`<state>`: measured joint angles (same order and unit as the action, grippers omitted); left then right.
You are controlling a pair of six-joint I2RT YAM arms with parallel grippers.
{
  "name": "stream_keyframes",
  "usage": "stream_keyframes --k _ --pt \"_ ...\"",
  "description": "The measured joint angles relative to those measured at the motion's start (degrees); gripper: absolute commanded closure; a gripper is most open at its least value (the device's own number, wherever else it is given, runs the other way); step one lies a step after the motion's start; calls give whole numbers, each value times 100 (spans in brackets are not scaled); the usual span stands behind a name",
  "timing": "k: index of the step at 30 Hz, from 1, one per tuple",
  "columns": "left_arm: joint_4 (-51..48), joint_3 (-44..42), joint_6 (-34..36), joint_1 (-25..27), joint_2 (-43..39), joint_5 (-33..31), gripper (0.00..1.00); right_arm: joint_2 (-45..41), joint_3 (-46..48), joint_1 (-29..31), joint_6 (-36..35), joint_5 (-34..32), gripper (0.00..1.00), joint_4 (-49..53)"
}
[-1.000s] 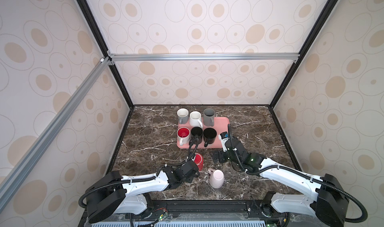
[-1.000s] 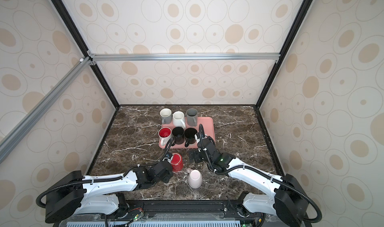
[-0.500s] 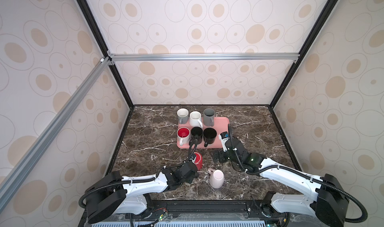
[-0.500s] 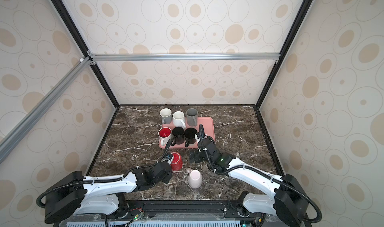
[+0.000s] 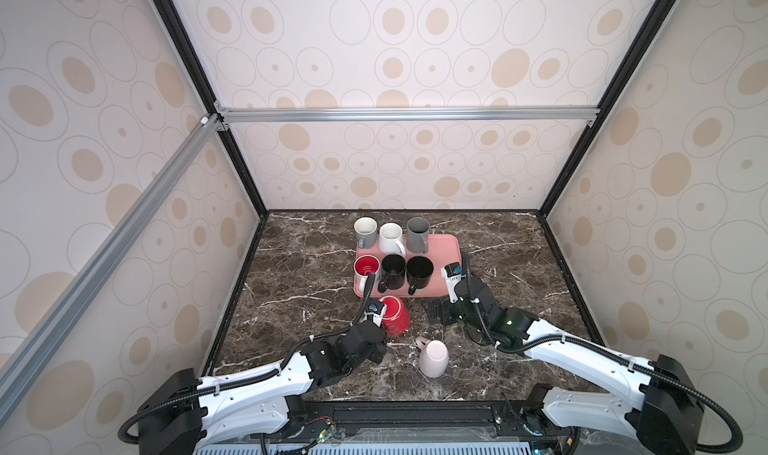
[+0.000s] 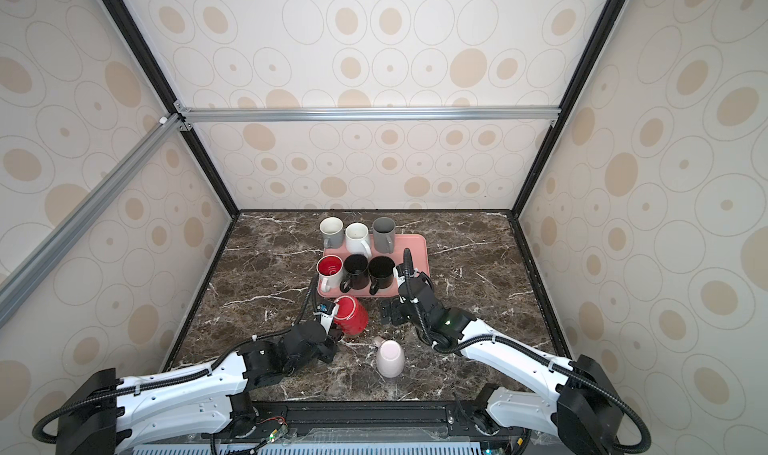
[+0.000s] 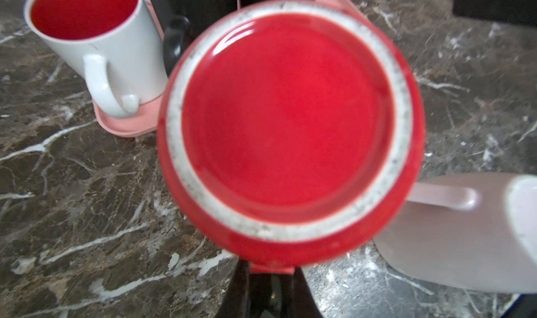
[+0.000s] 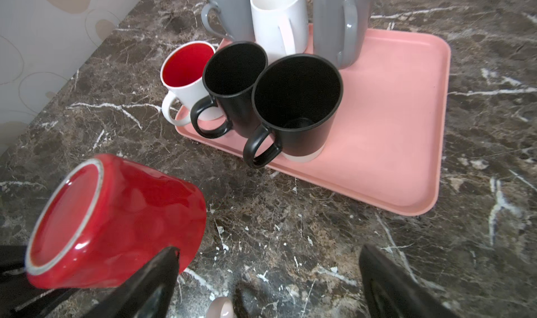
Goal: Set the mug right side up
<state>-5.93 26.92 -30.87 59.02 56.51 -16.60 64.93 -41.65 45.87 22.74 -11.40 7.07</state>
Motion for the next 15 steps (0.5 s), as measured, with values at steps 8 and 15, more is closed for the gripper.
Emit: stream_keyframes --k 8,15 --pt "129 369 72 -551 -636 107 100 -813 214 -4 -142 177 4 -826" --pt "1191 446 111 -1401 -811 673 100 -918 463 -9 -92 1110 4 -1829"
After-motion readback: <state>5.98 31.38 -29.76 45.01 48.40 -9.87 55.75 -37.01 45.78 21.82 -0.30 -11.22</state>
